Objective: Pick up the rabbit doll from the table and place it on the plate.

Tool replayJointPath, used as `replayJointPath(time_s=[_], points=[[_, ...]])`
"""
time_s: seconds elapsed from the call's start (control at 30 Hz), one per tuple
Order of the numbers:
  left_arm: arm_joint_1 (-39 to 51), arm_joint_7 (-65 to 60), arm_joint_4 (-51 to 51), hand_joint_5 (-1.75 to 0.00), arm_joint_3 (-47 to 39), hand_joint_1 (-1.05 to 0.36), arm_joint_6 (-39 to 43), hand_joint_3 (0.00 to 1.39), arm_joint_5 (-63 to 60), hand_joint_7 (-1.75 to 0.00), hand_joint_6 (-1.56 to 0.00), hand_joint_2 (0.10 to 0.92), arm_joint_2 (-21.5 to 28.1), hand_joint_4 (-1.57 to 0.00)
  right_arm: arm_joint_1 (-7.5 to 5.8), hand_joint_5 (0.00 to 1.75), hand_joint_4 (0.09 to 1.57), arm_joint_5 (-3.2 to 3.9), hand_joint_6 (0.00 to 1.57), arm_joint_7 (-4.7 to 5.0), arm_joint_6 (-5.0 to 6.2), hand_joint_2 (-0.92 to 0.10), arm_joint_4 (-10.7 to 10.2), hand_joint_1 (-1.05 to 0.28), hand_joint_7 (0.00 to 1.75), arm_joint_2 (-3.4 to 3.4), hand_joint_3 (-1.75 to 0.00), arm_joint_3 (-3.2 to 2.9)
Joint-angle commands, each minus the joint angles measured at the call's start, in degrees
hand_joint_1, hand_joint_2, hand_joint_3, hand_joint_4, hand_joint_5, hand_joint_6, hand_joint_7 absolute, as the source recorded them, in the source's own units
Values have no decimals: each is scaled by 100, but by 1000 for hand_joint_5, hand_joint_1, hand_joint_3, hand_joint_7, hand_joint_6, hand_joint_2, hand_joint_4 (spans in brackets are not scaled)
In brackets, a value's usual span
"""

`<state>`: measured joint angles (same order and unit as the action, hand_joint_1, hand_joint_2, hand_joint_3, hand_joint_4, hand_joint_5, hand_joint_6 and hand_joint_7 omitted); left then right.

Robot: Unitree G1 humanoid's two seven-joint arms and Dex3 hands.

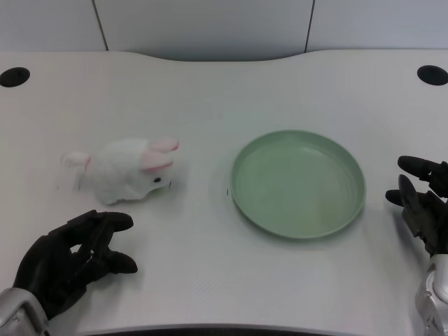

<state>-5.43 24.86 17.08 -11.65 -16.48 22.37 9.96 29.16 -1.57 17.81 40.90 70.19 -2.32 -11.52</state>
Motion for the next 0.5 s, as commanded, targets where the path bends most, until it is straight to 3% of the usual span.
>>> replayJointPath(time_s=[0.03, 0.1, 0.23, 0.37, 0.43, 0.5], points=[[-47, 7, 11, -1457, -31, -568, 19, 442, -4, -931, -693, 921, 37, -594, 26, 811, 827, 17, 764, -15, -21, -921, -2, -173, 681, -56, -271, -5], [-40, -2, -11, -1463, -27, -574, 28, 445, -6, -943, -691, 921, 24, -584, 27, 818, 834, 59, 766, -58, -32, -921, -18, -171, 684, -41, -274, -17], [-59, 63, 56, -1476, -3, -572, 131, 441, -31, -962, -684, 921, 22, -579, 20, 826, 845, -26, 766, 72, -88, -920, -33, -188, 676, -47, -253, 50], [-70, 116, 107, -1476, -3, -577, 187, 445, -27, -963, -673, 921, 40, -570, 11, 828, 851, 6, 774, 19, -24, -921, -25, -192, 668, -45, -237, 71], [-61, 184, 128, -1470, -24, -578, 279, 437, -5, -959, -679, 921, 48, -569, 19, 834, 852, -9, 776, 92, -64, -921, -45, -184, 664, -17, -246, 94], [-28, 268, 97, -1415, -33, -592, 443, 420, -15, -918, -701, 921, 64, -590, 41, 839, 850, -1, 780, 95, -110, -920, -36, -184, 666, -12, -247, 100]])
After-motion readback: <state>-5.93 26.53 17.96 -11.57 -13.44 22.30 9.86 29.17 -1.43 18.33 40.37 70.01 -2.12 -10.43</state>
